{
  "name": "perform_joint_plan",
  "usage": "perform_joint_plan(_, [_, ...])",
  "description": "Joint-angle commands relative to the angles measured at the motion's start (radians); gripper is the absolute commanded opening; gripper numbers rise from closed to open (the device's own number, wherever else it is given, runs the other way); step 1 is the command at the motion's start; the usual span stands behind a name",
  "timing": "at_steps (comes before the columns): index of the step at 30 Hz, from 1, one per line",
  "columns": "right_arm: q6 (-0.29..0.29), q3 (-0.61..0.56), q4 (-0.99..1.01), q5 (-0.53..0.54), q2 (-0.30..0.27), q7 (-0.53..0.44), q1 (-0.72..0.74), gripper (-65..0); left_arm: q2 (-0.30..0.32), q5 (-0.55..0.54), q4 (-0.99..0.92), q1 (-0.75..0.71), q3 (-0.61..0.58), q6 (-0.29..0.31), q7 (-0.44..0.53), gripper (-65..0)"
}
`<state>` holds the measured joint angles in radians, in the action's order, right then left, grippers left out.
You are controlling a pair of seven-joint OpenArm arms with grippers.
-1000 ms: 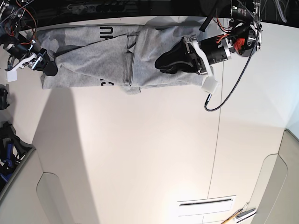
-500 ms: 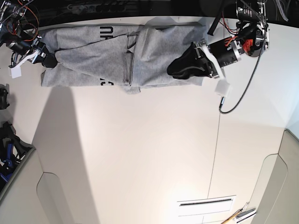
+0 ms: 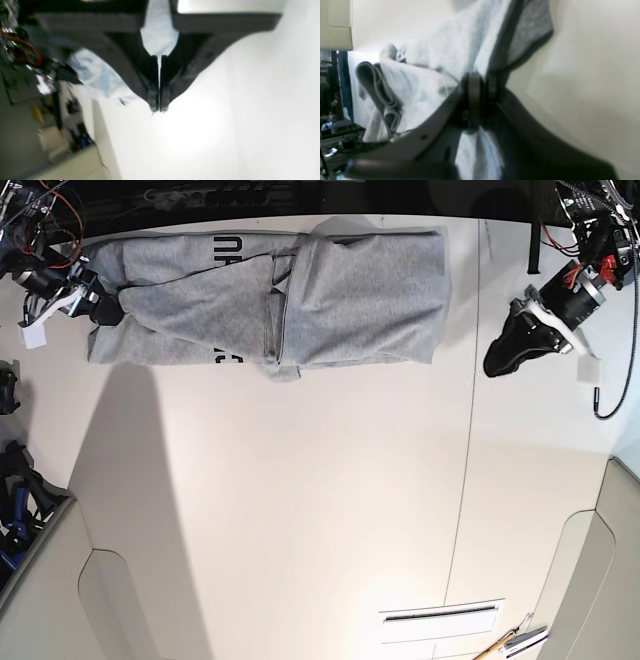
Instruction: Fold the T-shirt properly
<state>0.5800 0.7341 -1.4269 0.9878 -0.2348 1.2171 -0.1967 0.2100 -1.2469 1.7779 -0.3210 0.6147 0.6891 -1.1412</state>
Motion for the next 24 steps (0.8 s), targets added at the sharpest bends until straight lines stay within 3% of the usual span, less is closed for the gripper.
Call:
perform_joint_plan(1, [0.003, 0.003, -0.032, 0.026, -0.014, -0.007, 0.005, -65.0, 0.007, -0.011, 0.016, 0.002, 0.018, 0.009, 0.015, -64.2])
perform_joint_plan(19, [0.019, -0.005, -0.405, 0.157, 0.005, 0.076, 0.002, -65.0, 0.006, 0.067, -0.012, -0.151, 0.04, 0.009, 0.015, -64.6])
perform_joint_plan(24, [0.024, -0.087, -0.436, 0.208, 0.067, 0.102, 0.0, -65.0, 0.006, 0.212, -0.012, -0.167, 0.04, 0.009, 0.016, -64.6])
